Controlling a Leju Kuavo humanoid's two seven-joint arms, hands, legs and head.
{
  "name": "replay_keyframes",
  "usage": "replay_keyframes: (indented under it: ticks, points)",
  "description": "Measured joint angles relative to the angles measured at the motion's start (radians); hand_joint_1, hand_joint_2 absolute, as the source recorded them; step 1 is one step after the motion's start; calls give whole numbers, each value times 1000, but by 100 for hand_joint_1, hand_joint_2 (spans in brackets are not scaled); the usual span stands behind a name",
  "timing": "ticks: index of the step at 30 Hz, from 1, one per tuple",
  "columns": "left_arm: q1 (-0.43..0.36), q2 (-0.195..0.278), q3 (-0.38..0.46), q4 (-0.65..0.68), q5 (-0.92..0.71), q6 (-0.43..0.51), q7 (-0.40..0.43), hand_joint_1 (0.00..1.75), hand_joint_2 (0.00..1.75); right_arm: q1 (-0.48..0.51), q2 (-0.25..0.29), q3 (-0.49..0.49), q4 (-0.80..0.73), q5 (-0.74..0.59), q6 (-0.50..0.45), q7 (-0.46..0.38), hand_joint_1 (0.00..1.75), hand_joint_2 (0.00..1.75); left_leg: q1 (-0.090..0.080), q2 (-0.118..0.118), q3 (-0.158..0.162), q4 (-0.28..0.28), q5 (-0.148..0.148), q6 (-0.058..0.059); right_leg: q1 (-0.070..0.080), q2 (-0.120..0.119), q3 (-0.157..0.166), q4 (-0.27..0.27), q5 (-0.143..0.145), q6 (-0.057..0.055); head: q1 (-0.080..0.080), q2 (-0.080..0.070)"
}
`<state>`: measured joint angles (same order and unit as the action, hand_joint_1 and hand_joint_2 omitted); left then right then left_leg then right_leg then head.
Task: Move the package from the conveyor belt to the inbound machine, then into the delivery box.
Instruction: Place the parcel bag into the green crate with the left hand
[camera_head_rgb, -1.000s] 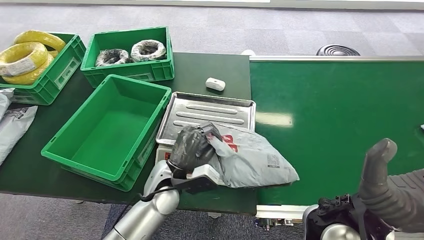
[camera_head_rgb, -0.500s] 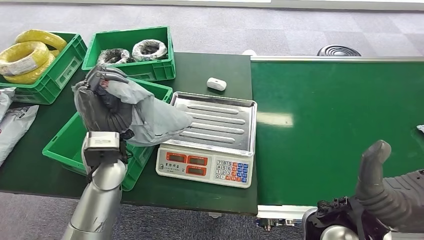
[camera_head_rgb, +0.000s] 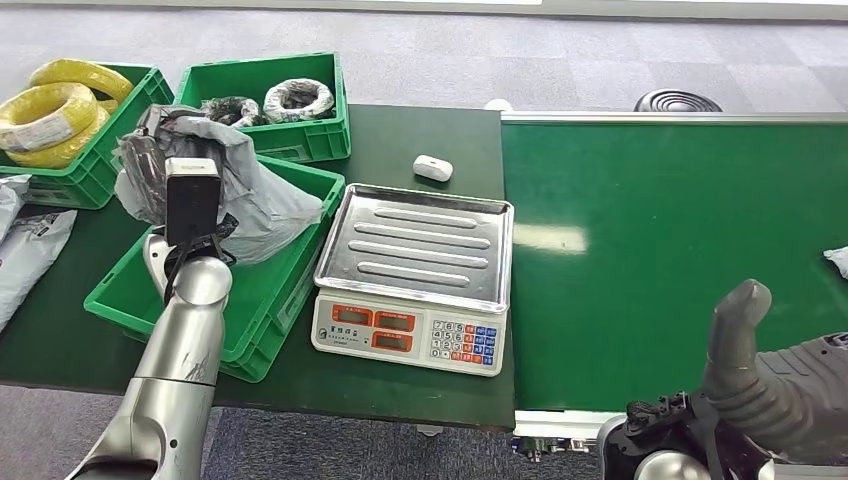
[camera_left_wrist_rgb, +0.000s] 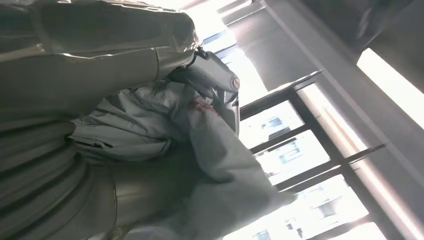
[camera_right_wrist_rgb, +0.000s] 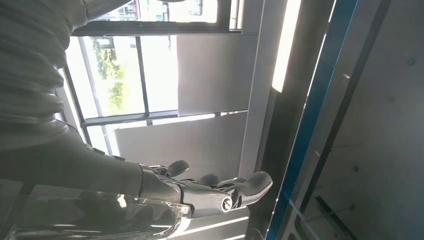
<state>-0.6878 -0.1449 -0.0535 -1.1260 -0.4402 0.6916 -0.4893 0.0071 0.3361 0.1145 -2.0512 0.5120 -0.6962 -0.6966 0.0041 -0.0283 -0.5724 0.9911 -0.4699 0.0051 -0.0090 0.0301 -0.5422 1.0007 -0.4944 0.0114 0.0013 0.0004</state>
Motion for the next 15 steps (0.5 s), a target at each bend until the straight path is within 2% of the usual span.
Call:
replay_keyframes:
  ticks: [8, 15]
  points:
    - [-64, 0, 94, 313, 21, 2, -21, 0, 175, 4, 0, 9, 1, 0, 0, 0, 0, 175, 0, 0, 0, 0, 0, 0, 0, 0, 0, 0, 0, 0, 0, 0]
    - [-98, -12, 156, 473, 84, -4, -106, 0, 175, -6, 2, 10, 17, -1, 0, 0, 0, 175, 0, 0, 0, 0, 0, 0, 0, 0, 0, 0, 0, 0, 0, 0]
